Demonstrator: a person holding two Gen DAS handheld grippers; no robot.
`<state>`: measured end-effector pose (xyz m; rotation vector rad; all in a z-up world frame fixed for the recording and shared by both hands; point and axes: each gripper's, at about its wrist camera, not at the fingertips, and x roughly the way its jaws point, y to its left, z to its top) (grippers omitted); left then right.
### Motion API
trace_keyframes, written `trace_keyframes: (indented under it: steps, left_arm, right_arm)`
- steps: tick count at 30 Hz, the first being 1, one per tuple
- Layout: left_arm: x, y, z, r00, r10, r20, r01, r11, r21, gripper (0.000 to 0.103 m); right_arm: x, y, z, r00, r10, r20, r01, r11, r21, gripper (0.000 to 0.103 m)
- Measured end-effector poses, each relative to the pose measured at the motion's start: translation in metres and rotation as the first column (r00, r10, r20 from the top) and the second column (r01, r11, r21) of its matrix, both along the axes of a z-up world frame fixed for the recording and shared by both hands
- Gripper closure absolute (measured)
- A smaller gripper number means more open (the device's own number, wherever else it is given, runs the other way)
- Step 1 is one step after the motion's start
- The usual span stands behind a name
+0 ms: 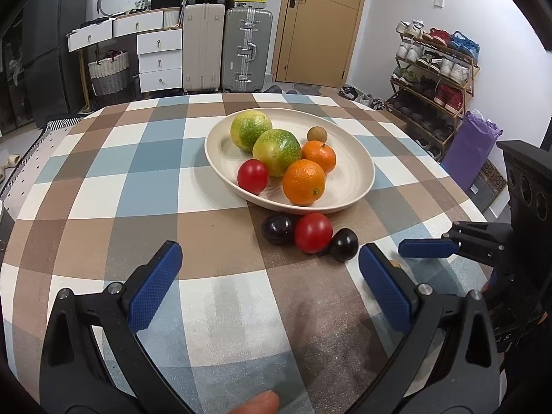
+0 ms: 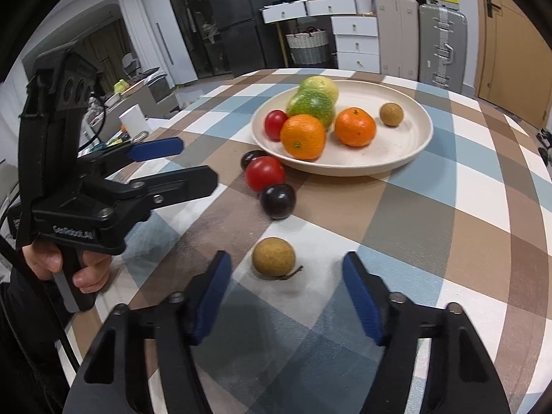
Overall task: Organize fruits
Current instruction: 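Withdraw both open tools from the plate toward the remaining loose fruits, then grasp the small brown pear with the right tool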
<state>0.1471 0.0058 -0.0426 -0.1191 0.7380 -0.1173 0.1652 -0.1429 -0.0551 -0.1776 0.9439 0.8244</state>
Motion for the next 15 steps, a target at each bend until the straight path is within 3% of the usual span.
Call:
trace_keyframes:
  steps: [3, 8, 15]
  left_arm:
    - [0.0005, 0.0001, -0.0004, 1.000, -0.002, -0.002, 0.002, 1.000, 0.000, 0.001]
    - [0.0009, -0.0013, -0.0009, 1.000, -0.007, -0.005, 0.007, 1.000, 0.003, 0.001]
    - [0.0009, -0.0027, -0.0013, 1.000, -0.009, -0.004, 0.009, 1.000, 0.004, 0.001]
  right_arm:
    - [-0.0012, 0.0022, -0.0004, 1.000, 0.021, -0.003, -0.021, 1.000, 0.004, 0.049]
    - [-0.0030, 0.0040, -0.0001, 0.999, 0.035, -0.003, -0.035, 0.999, 0.008, 0.050]
    - [-0.0043, 0.0082, -0.0015, 0.998, 0.055, -0.005, -0.055, 0.998, -0.006, 0.059]
